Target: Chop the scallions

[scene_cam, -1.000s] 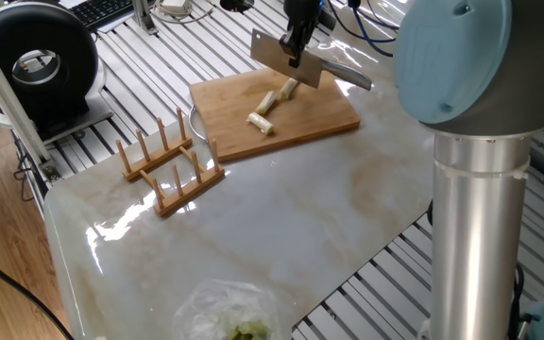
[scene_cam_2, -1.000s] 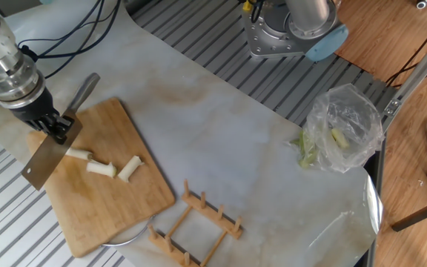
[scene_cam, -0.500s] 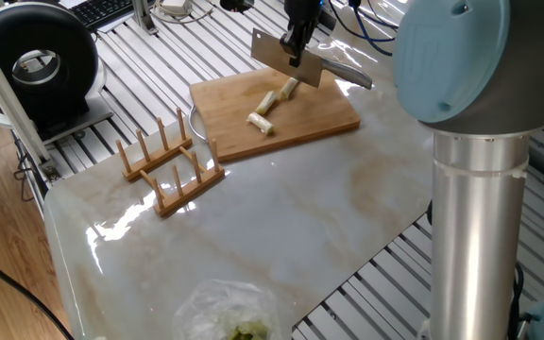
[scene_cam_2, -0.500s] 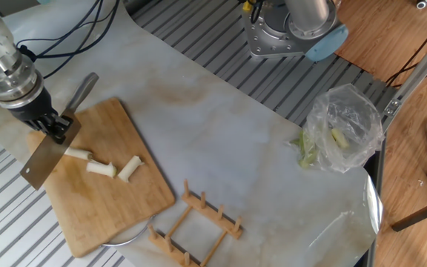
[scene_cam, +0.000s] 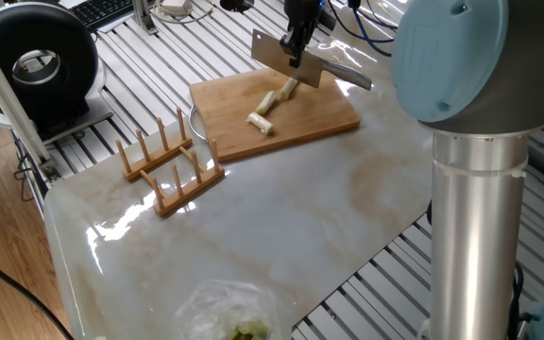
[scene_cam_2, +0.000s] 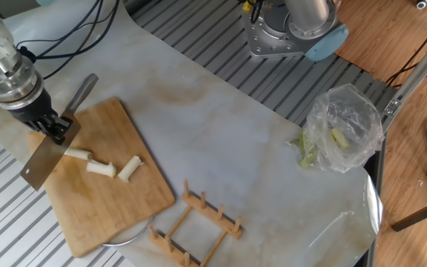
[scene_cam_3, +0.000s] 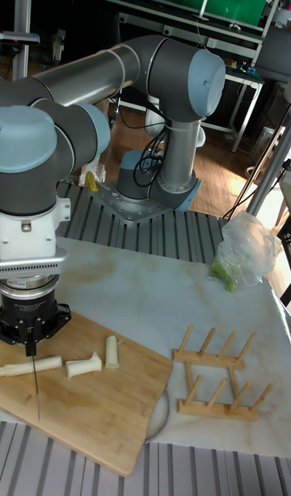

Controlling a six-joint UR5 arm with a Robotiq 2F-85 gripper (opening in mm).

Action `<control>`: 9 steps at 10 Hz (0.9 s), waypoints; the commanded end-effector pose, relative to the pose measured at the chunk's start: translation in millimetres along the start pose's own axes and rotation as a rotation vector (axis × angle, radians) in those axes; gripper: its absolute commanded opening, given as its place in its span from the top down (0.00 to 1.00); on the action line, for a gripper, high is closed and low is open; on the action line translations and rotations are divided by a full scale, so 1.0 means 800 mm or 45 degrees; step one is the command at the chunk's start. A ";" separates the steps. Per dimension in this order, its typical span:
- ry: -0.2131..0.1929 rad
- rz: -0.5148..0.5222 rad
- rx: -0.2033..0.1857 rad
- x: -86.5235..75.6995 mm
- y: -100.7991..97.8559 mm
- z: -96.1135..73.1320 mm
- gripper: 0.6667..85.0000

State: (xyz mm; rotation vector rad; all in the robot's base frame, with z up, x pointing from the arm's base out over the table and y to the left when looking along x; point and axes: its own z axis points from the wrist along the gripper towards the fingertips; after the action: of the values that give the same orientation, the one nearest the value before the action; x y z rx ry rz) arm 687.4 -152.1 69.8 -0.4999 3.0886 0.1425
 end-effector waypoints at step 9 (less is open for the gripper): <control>-0.013 -0.001 -0.018 -0.004 -0.001 0.006 0.99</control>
State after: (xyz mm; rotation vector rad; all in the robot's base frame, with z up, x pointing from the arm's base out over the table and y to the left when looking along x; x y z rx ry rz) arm 688.7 -152.8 64.2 -0.5068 3.0868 0.1470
